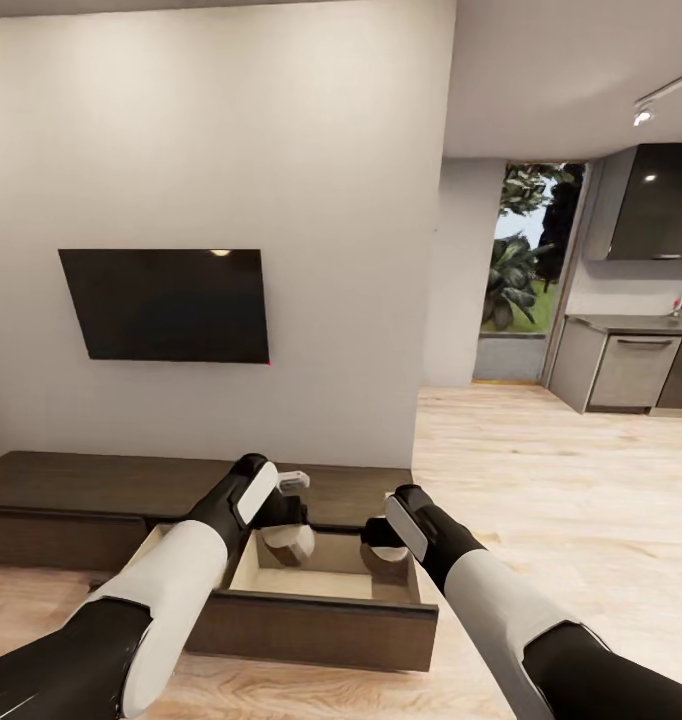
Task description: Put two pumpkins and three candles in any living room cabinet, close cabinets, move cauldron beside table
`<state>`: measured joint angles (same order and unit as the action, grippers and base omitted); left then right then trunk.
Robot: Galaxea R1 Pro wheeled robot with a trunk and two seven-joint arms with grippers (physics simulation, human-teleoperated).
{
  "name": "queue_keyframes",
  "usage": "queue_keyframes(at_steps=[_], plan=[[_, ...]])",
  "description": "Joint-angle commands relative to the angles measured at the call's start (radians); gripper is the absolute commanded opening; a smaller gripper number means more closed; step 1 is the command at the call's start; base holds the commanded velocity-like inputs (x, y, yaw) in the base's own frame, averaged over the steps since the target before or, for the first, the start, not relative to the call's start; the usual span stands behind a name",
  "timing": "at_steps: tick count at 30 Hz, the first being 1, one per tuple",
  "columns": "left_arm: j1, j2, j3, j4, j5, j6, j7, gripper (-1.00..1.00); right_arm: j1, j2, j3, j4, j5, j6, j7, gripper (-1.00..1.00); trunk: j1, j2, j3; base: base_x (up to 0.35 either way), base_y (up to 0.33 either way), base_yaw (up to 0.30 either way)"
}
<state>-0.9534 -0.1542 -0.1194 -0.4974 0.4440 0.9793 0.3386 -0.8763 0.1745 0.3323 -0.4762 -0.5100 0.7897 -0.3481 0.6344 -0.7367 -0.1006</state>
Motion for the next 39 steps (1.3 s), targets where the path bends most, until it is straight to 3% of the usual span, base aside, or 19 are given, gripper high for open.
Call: queue_keyframes(at_steps=[1, 15, 28, 39], plan=[[-0.001, 0.0, -0.006, -0.001, 0.01, 0.002, 0.008, -1.0, -0.001, 0.0, 0.004, -0.001, -0.009, 0.002, -0.011, -1.0, 0.001, -0.001, -0.002, 0.24, 0.139, 0.0], [-0.001, -0.001, -0.01, 0.0, 0.012, 0.002, 0.004, -1.0, -0.001, -0.001, 0.004, -0.008, -0.01, -0.035, 0.0, -1.0, 0.001, -0.001, -0.002, 0.149, 0.022, 0.0], [0.0, -0.004, -0.013, 0.0, 0.012, 0.002, 0.0, -1.0, -0.001, -0.004, 0.004, -0.008, -0.01, -0.041, 0.001, -1.0, 0.001, -0.001, -0.002, 0.111, -0.134, 0.0], [0.001, -0.011, -0.014, 0.0, 0.012, 0.002, 0.0, -1.0, -0.001, -0.003, 0.005, -0.008, -0.01, -0.041, 0.003, -1.0, 0.043, -0.078, -0.036, 0.002, -0.002, 0.0]])
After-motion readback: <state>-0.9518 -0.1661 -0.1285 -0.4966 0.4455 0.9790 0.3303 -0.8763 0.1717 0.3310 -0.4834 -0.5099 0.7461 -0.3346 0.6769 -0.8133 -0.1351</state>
